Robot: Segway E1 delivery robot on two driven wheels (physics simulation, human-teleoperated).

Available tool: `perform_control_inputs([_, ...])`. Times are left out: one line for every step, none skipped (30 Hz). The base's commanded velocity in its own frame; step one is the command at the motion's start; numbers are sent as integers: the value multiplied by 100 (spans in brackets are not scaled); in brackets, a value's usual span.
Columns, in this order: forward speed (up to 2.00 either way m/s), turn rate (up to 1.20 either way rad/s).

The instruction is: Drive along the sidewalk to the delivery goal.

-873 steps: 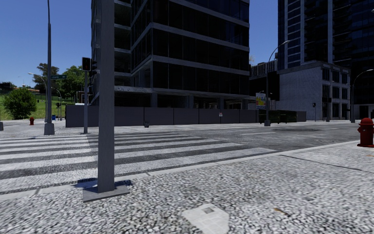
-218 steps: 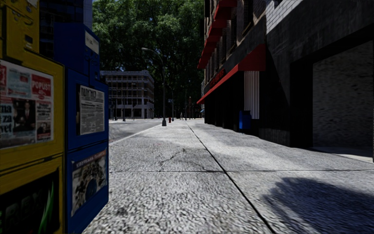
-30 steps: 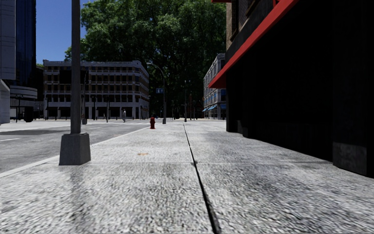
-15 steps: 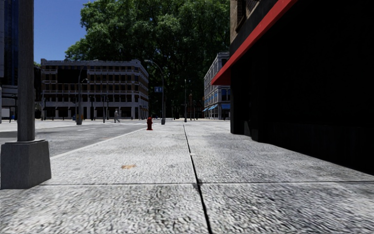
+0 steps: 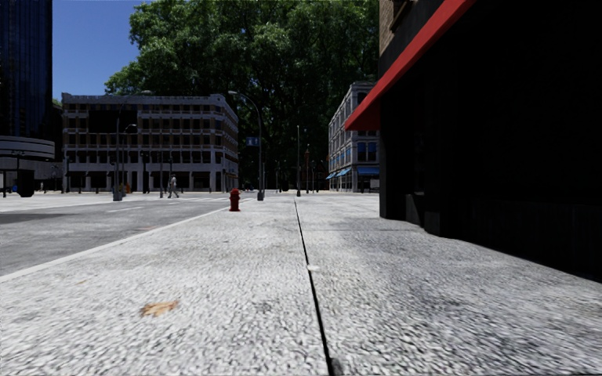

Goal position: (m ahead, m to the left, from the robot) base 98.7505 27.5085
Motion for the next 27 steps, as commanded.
perform_control_inputs([200,0])
perform_control_inputs([200,0])
perform_control_inputs([200,0])
perform_control_inputs([200,0])
perform_control_inputs([200,0])
perform_control_inputs([200,0])
perform_control_inputs([200,0])
perform_control_inputs([200,0])
perform_control_inputs([200,0])
perform_control_inputs([200,0])
perform_control_inputs([200,0])
perform_control_inputs([200,0])
perform_control_inputs([200,0])
perform_control_inputs([200,0])
perform_control_inputs([200,0])
perform_control_inputs([200,0])
perform_control_inputs([200,0])
perform_control_inputs([200,0])
perform_control_inputs([200,0])
perform_control_inputs([200,0])
perform_control_inputs([200,0])
perform_control_inputs([200,0])
perform_control_inputs([200,0])
perform_control_inputs([200,0])
perform_control_inputs([200,0])
perform_control_inputs([200,0])
perform_control_inputs([200,0])
